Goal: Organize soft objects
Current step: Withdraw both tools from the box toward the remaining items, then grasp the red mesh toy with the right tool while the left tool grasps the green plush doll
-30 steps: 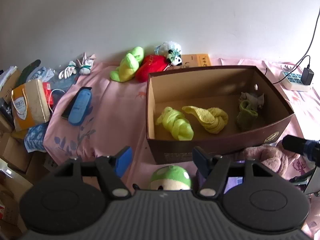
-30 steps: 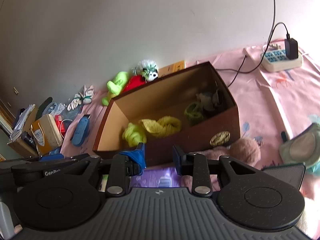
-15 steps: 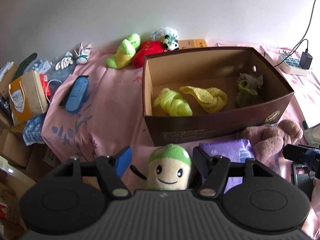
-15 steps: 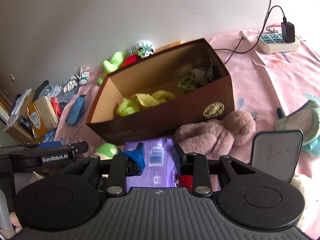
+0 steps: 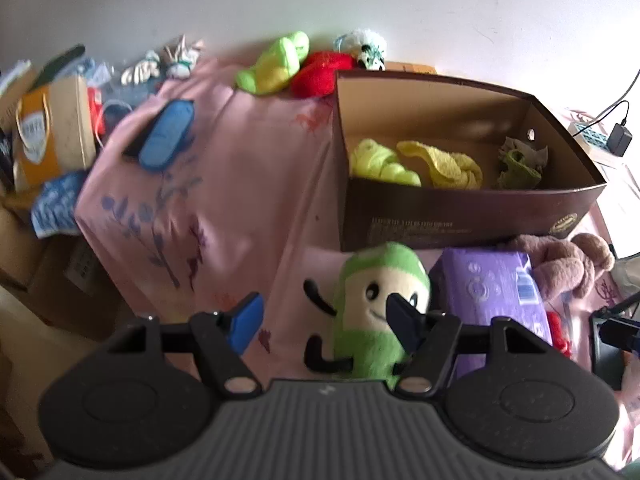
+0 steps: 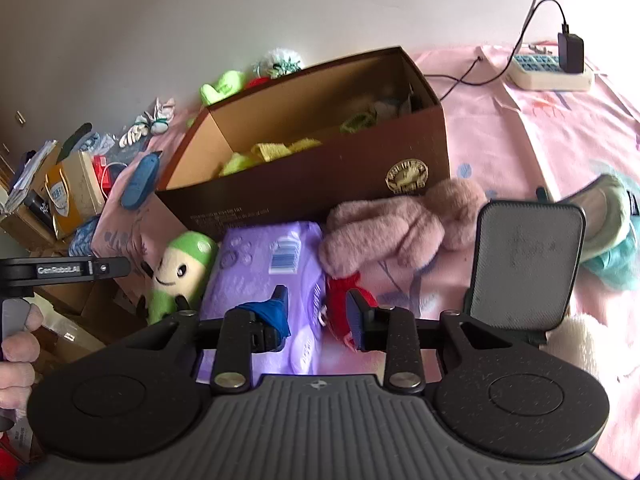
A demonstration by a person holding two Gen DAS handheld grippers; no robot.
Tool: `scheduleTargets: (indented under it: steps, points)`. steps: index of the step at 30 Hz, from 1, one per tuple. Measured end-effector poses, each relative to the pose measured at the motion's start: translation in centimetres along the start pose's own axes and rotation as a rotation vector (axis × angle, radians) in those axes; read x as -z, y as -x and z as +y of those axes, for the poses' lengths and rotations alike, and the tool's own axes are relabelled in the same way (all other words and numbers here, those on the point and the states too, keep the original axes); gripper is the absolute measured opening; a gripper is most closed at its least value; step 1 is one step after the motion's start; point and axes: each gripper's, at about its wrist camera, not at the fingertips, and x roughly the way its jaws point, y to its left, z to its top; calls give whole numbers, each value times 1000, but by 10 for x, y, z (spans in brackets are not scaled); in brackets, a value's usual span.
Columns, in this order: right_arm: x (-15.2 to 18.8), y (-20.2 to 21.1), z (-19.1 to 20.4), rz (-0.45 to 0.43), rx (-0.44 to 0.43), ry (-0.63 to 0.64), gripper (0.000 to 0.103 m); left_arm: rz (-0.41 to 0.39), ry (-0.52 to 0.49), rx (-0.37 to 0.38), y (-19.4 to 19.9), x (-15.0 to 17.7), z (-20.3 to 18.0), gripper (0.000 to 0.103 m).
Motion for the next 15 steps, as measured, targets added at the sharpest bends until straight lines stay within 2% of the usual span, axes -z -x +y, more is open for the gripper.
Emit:
scheduleTargets:
  steps: [8,15]
  points:
    - [14,-1,-15,33,4,-31,15,9,-65,72,-6,29,-1,70]
    - [17,-3,-25,26,18,-78,15,-18,-120,163,-11,27,-14,71]
